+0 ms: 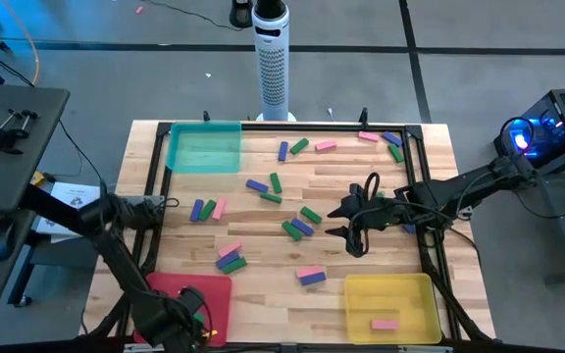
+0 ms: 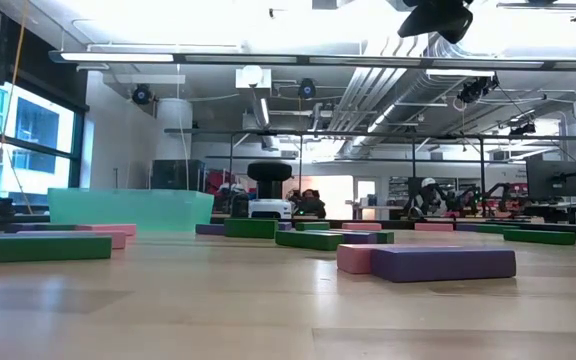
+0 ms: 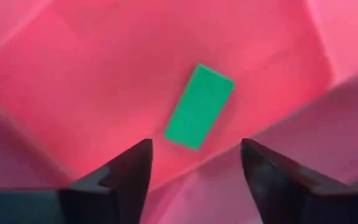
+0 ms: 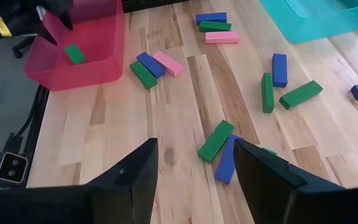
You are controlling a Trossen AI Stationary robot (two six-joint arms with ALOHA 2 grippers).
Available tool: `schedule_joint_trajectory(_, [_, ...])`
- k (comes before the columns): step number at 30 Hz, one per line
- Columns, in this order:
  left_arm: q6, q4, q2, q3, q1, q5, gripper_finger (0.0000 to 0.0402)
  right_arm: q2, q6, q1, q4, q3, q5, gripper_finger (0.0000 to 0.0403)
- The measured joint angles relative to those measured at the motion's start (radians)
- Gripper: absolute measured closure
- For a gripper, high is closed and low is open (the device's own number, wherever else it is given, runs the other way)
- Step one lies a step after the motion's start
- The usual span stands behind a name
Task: Sort blocks
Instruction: Put the green block into the red bin, then put the blue block into the blue bin
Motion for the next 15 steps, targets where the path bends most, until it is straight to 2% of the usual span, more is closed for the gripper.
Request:
schedule_joint_trajectory(3, [0.000,-0.004,-0.061,0.000,0.000,-0.005,0.0153,0.000,-0.008,0.000,0.000,0.000,0.000,0.0215])
schedule_joint_trajectory(6, [0.001,-0.003,-0.129,0.000,0.002,-0.077,0.0151,0.000,-0.013,0.000,0.000,0.000,0.000,0.0215])
schedule_joint_trajectory(11, [0.006,-0.047,-0.200,0.001,0.046,-0.373,0.0151,0.000,-0.026,0.000,0.000,0.000,0.000,0.0215])
schedule_joint_trajectory(15, [0.162,-0.068,-0.208,0.001,0.146,-0.578,0.0156,0.000,-0.025,0.000,0.002,0.000,0.000,0.0215])
